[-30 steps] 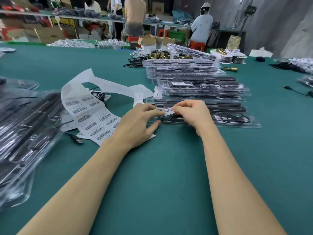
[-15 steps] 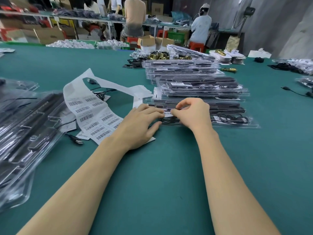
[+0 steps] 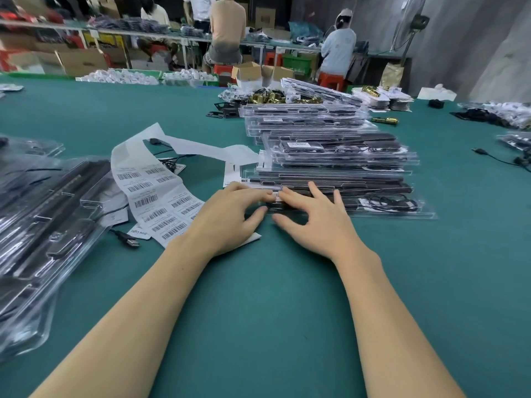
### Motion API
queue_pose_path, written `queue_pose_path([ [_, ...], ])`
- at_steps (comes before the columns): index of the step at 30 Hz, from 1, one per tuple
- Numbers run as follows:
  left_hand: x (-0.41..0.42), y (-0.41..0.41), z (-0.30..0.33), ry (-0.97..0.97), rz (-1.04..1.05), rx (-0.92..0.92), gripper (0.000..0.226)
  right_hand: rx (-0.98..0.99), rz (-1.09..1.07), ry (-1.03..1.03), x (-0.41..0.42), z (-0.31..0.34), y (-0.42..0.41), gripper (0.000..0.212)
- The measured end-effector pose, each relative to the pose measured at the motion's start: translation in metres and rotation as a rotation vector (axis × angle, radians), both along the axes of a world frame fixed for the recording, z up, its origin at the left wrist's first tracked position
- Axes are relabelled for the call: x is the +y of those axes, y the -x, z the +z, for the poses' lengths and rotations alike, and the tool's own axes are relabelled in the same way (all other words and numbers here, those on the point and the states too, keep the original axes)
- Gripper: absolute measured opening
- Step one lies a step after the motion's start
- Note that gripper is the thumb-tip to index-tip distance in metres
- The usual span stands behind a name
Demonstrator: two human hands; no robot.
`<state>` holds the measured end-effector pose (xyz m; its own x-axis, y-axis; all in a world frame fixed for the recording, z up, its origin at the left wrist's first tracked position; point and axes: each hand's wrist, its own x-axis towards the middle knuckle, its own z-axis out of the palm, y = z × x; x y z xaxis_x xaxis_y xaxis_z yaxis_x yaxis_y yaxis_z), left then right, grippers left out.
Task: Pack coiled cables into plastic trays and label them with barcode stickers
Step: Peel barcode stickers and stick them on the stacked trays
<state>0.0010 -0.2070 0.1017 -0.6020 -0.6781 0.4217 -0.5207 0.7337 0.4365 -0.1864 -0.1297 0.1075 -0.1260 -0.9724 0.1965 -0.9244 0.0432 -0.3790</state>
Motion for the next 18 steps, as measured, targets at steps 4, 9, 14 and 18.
queue_pose_path([
  [4, -0.001, 0.0, -0.001, -0.076, 0.045, 0.113, 0.023, -0.103, -0.145, 0.13, 0.005, -0.001, 0.005, 0.035],
  [9, -0.008, -0.006, 0.011, -0.12, 0.331, 0.188, 0.029, -0.251, -0.329, 0.285, 0.006, 0.001, 0.004, 0.021],
  [14, -0.01, 0.002, 0.043, -0.333, 0.347, -0.134, 0.026, -0.269, -0.333, 0.312, 0.004, 0.004, 0.003, 0.012],
  [18, -0.025, 0.023, 0.075, -0.624, 0.334, -0.264, 0.034, -0.258, -0.345, 0.334, 0.003, 0.004, 0.001, 0.009],
])
